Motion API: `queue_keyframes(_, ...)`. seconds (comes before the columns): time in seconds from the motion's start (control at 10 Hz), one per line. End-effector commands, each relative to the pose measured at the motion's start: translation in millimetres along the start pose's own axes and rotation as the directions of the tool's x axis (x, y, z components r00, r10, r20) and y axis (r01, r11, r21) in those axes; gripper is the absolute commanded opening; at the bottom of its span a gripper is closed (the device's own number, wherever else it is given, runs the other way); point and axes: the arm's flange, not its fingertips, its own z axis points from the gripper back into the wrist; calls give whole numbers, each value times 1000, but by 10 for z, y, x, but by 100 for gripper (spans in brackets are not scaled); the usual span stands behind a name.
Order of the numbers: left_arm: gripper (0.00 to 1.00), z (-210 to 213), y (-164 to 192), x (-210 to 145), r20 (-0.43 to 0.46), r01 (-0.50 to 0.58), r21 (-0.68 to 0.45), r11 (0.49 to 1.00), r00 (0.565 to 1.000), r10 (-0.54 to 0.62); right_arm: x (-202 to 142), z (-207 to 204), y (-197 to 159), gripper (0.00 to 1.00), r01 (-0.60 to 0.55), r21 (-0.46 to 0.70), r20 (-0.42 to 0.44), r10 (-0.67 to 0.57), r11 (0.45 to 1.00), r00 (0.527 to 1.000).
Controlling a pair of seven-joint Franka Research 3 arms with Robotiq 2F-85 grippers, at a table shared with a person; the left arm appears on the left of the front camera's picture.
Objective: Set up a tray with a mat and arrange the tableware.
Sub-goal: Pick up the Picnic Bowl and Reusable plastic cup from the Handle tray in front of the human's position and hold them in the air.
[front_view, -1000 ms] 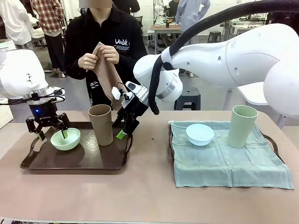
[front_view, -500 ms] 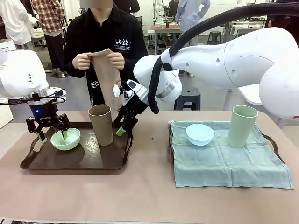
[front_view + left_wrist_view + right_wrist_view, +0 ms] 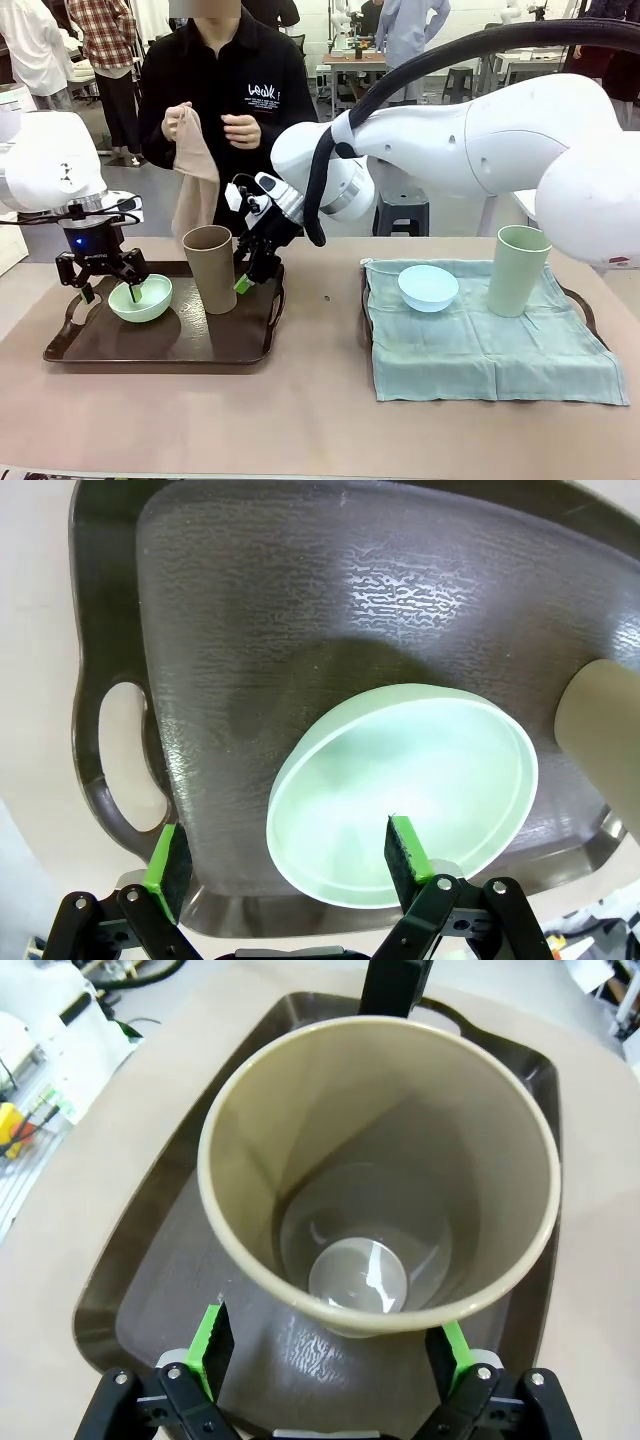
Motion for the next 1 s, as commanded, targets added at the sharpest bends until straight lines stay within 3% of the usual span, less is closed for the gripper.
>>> queue_keyframes(0.0, 100, -43, 22, 3, 17, 41, 40, 998, 999, -42, 80, -30, -120, 100, 10, -6, -19, -11, 1000, 1000)
queue_keyframes(0.9, 100, -100, 19, 27, 17, 70, 61, 996, 997, -72, 282, -262, -362, 100, 12, 12, 34, -12, 1000, 999)
